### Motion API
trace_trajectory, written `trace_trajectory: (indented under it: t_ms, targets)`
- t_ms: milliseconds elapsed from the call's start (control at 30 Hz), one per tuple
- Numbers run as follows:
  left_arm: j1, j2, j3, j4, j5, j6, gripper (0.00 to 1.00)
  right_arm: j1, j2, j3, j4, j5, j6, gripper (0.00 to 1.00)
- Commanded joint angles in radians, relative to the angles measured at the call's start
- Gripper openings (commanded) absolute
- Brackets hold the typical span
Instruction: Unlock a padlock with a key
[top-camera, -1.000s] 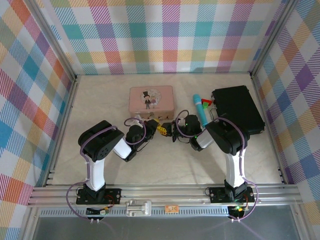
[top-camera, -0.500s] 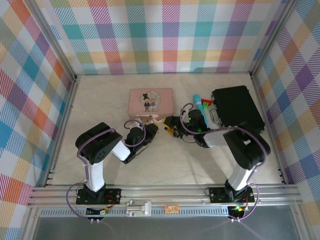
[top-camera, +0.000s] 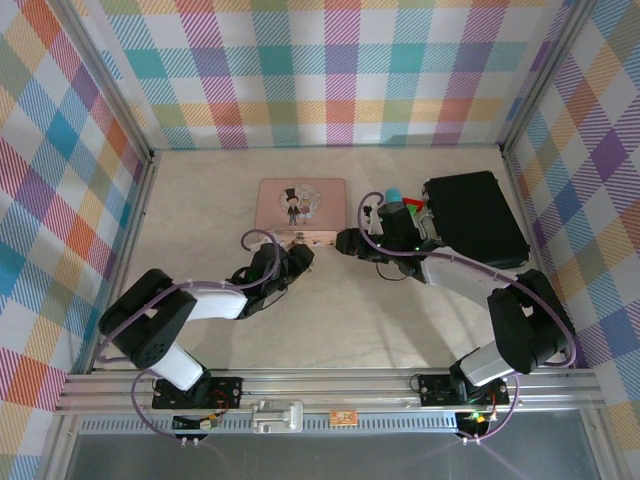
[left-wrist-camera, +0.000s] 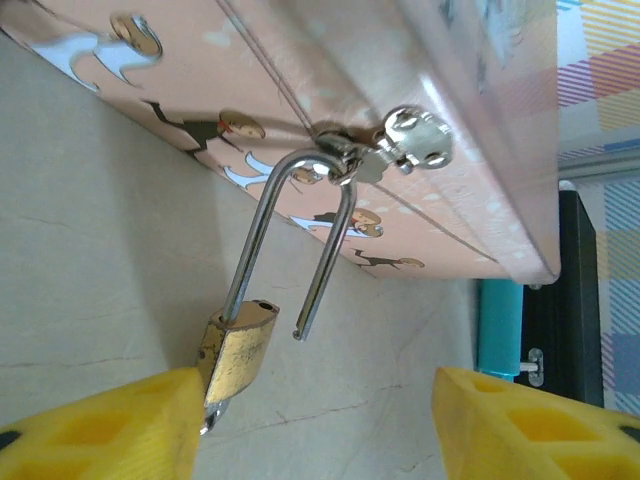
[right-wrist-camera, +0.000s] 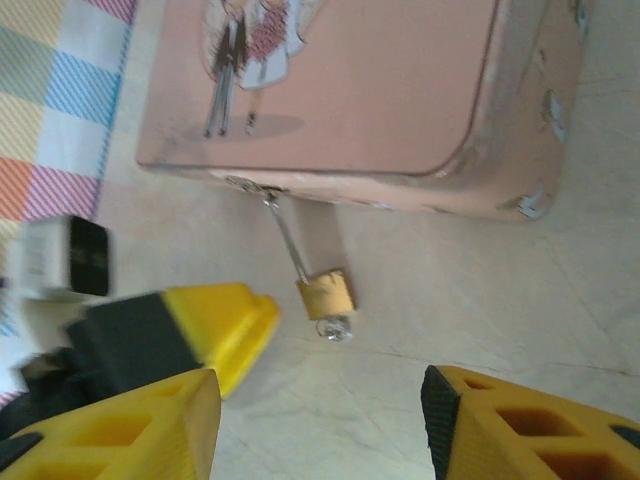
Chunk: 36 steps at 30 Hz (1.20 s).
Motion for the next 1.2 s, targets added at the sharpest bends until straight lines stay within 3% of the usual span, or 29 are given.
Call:
trace_trajectory:
  t_ms: [0, 133, 267, 567, 800, 1167]
  targets:
    - [0.025, -0.099, 0.017, -0.208, -0.057, 0.073, 0.65, 0.043, -0.004, 0.039, -0.096, 0.056, -0.159, 0.56]
    - [0.078, -0.247, -0.002, -0.319, -0.095, 0.103, 0.73, 0.120, 0.061, 0.094, -0.163, 0.114, -0.240, 0.54]
    - [0.168, -0.382, -0.012, -0.417, -0.116, 0.141, 0.80, 0.244, 0.166, 0.221, -0.271, 0.262, -0.306, 0.56]
    - [0.405, -0.501, -0.052, -0.480, -0.003, 0.148, 0.82, 0.392, 0.454, 0.533, -0.498, 0.518, -0.264, 0.57]
    - [0.449, -0.541, -0.094, -0.457, 0.023, 0.147, 0.82, 0.421, 0.627, 0.749, -0.635, 0.690, -0.288, 0.53]
    - [0.486, -0.505, -0.076, -0.425, 0.053, 0.150, 0.82, 0.430, 0.753, 0.839, -0.684, 0.839, -0.348, 0.47]
